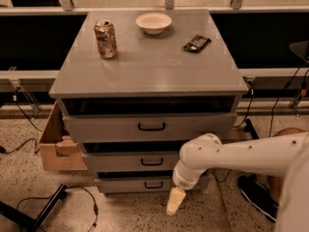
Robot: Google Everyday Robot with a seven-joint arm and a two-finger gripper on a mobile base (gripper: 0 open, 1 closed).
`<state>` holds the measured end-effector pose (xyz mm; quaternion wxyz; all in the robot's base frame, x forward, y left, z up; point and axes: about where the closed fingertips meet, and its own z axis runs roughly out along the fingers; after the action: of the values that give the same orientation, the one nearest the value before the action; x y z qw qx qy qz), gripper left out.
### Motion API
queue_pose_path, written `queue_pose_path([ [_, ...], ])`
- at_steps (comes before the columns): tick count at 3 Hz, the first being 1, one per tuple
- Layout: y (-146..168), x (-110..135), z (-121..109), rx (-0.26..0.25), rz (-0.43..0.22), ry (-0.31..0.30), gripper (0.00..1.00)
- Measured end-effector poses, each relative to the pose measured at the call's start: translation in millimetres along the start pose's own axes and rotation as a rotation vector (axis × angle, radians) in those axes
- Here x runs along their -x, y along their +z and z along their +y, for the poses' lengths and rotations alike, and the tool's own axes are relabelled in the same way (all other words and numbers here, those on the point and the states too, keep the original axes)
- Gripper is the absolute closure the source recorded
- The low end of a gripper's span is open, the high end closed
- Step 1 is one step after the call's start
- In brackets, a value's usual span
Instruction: Open bottom drawer
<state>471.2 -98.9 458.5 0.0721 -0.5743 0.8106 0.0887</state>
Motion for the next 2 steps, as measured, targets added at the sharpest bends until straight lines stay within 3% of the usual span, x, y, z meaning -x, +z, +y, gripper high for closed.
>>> queue_pose_path([
  [1,48.1,-3.3,-5.4,0.035,-0.001,-0.003,0.00],
  [2,107.2,-17.6,-10.2,0.033,0.022,-0.024,0.00],
])
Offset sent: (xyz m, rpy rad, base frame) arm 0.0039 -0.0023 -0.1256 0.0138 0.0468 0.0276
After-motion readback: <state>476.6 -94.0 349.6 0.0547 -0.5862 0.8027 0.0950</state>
